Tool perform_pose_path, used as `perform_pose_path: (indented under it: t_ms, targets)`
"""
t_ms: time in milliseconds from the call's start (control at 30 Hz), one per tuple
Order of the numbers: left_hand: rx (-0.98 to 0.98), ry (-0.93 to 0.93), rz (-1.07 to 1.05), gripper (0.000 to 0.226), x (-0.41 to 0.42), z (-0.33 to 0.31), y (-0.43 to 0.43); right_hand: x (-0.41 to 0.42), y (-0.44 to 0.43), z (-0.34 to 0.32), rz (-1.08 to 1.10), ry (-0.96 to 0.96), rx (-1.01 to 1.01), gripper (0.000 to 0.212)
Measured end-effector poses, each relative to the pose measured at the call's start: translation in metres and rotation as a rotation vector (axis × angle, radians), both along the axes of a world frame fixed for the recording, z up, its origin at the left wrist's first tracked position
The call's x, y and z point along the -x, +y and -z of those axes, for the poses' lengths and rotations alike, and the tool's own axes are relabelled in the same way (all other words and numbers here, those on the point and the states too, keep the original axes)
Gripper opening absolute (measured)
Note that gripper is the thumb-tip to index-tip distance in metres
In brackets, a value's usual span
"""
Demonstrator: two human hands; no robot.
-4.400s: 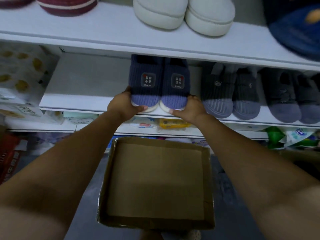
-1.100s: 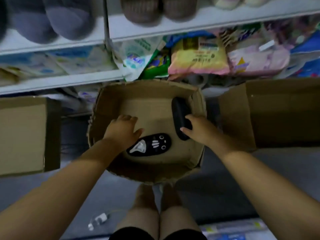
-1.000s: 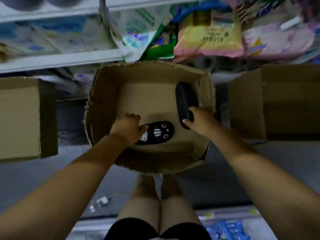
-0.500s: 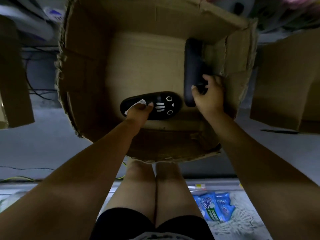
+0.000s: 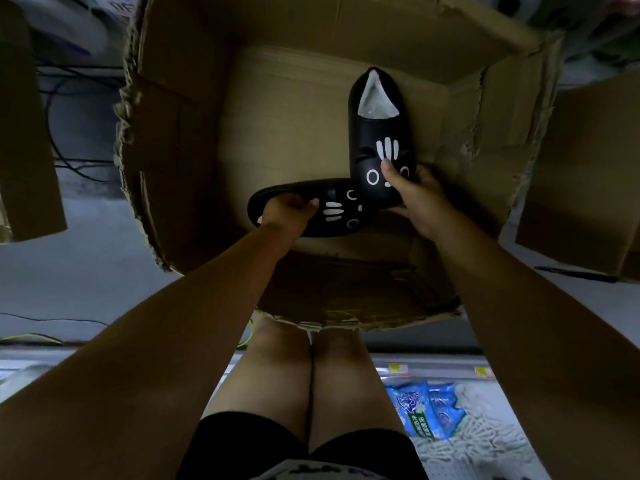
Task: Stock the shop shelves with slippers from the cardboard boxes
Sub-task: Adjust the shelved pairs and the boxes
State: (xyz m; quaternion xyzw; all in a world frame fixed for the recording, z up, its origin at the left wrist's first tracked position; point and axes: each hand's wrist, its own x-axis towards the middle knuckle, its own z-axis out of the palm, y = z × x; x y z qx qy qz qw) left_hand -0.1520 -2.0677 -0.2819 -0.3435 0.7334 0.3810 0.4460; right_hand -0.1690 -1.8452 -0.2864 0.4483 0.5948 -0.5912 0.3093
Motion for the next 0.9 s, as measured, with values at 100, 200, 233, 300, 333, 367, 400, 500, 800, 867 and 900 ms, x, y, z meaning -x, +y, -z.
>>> perform_pose_path:
  t_ms: [100,200,233,300,333,367,400,500,800,867,900]
  targets:
    - [0.008,0.029,0.006,0.038,0.004,-0.008,0.003,0.0,-0.004,-0.003,0.054,0.039,-0.058,0.088]
    - [0.022,0.139,0.136,0.031,0.011,-0.012,0.0,-0.001,-0.004,-0.01,0.061,0.066,-0.152,0.109]
    - [0.029,0.176,0.189,0.024,0.016,-0.014,-0.004,-0.002,-0.003,-0.013,0.063,0.075,-0.168,0.106]
    - [0.087,0.269,0.355,0.012,0.03,-0.016,-0.013,-0.005,-0.001,-0.014,0.07,0.079,-0.203,0.094]
    - [0.131,0.313,0.443,0.011,0.037,-0.016,-0.019,-0.007,-0.001,-0.013,0.064,0.072,-0.213,0.091]
    - [0.173,0.354,0.503,0.014,0.044,-0.015,-0.024,-0.008,-0.001,-0.011,0.051,0.067,-0.216,0.089]
    - [0.221,0.392,0.535,0.021,0.048,-0.013,-0.028,-0.009,-0.003,-0.01,0.036,0.055,-0.21,0.089]
    - [0.333,0.46,0.377,0.054,0.05,-0.01,-0.033,-0.016,-0.01,-0.002,0.024,0.011,-0.182,0.093]
    - [-0.247,-0.011,-0.539,0.03,0.02,0.033,-0.009,-0.037,-0.014,0.027,0.028,-0.047,-0.132,0.131]
    - [-0.305,0.0,-0.632,0.037,0.022,0.038,0.002,-0.04,-0.015,0.037,0.041,-0.043,-0.127,0.136]
    - [-0.309,0.008,-0.67,0.042,0.023,0.04,0.005,-0.04,-0.018,0.037,0.056,-0.04,-0.114,0.13]
